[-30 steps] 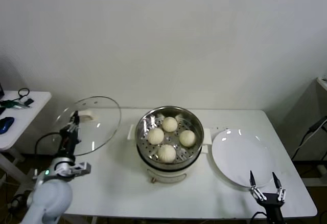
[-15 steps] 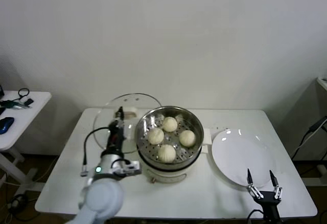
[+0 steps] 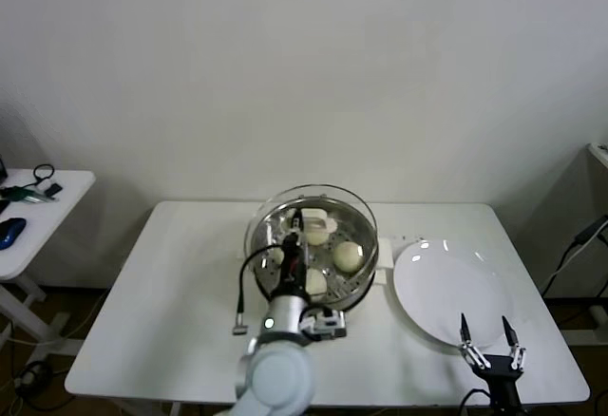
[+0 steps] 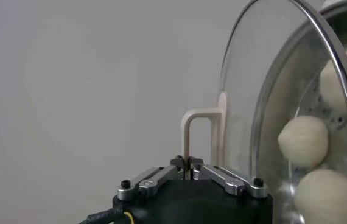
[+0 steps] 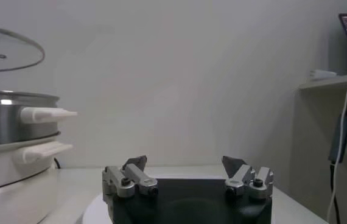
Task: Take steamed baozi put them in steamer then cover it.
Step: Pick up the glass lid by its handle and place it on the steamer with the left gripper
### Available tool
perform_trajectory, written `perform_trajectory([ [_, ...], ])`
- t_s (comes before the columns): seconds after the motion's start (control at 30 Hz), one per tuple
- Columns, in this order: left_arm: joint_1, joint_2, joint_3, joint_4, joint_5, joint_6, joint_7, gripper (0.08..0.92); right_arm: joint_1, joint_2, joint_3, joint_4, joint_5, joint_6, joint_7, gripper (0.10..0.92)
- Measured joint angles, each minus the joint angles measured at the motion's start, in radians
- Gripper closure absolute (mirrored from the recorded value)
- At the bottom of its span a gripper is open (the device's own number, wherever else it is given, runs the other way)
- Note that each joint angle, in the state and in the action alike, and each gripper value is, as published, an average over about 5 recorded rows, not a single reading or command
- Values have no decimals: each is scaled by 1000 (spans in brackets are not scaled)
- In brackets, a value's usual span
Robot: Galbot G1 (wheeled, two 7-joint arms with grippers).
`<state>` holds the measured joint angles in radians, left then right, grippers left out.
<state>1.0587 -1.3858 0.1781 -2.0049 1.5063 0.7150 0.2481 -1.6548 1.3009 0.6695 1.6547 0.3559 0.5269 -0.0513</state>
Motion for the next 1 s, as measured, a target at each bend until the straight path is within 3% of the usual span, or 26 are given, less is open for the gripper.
perform_trajectory([
  [0.3, -14, -55, 29, 93, 56, 10, 0, 868, 0, -1, -1, -2, 2, 7, 1, 203],
  [1.0, -18, -84, 7, 181, 106, 15, 1, 868, -1, 6, 0, 0, -2, 12, 1, 203],
])
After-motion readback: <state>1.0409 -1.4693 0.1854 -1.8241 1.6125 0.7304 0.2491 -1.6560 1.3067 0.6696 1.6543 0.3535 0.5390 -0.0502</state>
